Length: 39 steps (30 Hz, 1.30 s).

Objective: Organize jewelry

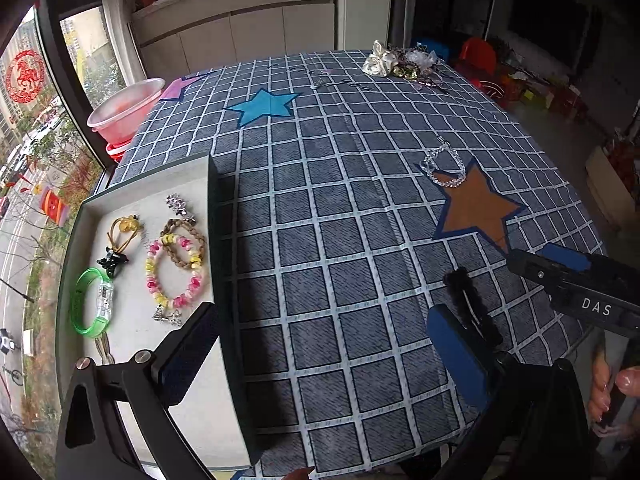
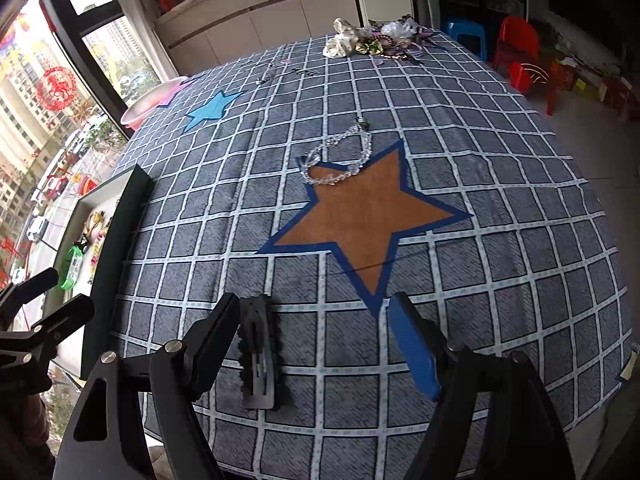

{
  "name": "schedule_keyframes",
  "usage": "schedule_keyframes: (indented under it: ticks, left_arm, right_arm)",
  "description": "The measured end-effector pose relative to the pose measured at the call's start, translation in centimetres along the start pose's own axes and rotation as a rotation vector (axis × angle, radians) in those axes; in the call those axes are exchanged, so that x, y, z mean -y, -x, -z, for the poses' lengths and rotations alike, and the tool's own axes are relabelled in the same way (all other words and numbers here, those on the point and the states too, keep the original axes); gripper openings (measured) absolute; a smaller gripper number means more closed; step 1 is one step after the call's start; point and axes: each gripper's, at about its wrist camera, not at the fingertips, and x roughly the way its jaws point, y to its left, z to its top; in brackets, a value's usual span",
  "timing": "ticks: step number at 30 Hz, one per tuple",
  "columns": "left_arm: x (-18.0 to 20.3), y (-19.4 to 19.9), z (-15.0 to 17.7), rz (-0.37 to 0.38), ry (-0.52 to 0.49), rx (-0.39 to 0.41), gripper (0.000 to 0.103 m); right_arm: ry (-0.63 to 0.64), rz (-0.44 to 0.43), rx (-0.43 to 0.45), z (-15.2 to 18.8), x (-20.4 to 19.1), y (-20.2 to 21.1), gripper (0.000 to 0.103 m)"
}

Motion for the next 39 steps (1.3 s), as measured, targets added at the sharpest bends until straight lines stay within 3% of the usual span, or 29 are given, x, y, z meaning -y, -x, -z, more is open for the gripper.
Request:
schedule_keyframes:
  ticks: [9, 21, 30, 39]
  left_arm:
    - [5.5, -3.3, 0.6, 0.093, -0.048, -0.108, 0.103]
    - [8.8, -5.7, 0.8, 0.047, -0.046, -0.128, 0.103]
    - [9.7, -6.8, 0.9, 0.026, -0.061, -0.134, 0.1]
    - [10.2, -6.7, 0.9, 0.026, -0.076, -0.123, 0.1]
  right_arm:
    - [-0.05, 0.033, -0.001, -0.9, 3.7, -0.2, 0.079]
    - [-0.011, 0.004, -0.015, -5.3, 3.8, -3.5, 0.079]
    - [0.05, 0.04, -0.021, -8.6, 3.1, -6.6, 0.079]
    - [0.152, 0.132, 0.002, -10.7, 2.0, -9.3, 0.079]
